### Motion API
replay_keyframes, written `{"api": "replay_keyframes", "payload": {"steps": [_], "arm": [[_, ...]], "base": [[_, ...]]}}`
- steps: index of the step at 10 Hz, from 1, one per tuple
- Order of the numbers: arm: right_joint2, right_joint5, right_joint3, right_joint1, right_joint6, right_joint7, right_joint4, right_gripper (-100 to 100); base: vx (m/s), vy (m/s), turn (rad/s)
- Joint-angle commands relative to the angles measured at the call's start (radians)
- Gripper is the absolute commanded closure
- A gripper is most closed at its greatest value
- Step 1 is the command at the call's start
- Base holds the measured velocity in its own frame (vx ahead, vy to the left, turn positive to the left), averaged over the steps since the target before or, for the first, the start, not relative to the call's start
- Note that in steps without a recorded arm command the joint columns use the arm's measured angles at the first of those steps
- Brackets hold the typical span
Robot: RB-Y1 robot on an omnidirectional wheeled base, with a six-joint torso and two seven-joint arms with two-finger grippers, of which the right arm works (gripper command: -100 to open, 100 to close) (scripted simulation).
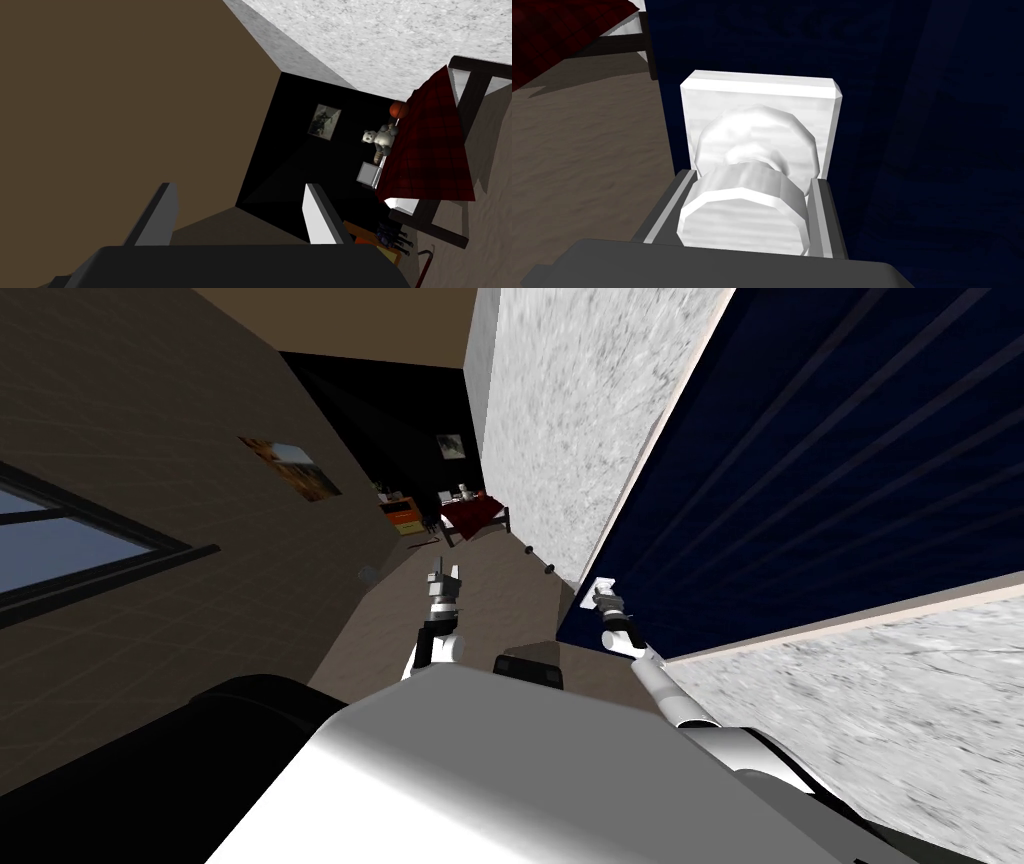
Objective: Pull the door open
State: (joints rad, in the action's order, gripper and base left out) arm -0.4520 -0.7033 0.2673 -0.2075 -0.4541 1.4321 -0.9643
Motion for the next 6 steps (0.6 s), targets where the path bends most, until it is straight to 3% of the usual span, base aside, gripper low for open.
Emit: {"api": "replay_keyframes", "payload": {"steps": [1,6], "arm": [[-0.008,0.003,0.015,0.005,-0.003,0.011,-0.01,100],[-0.055,0.013,0.085,0.022,-0.021,0.07,-0.051,100]], "base": [[-0.164,-0.066,0.071],[-0.199,-0.091,0.09]]}}
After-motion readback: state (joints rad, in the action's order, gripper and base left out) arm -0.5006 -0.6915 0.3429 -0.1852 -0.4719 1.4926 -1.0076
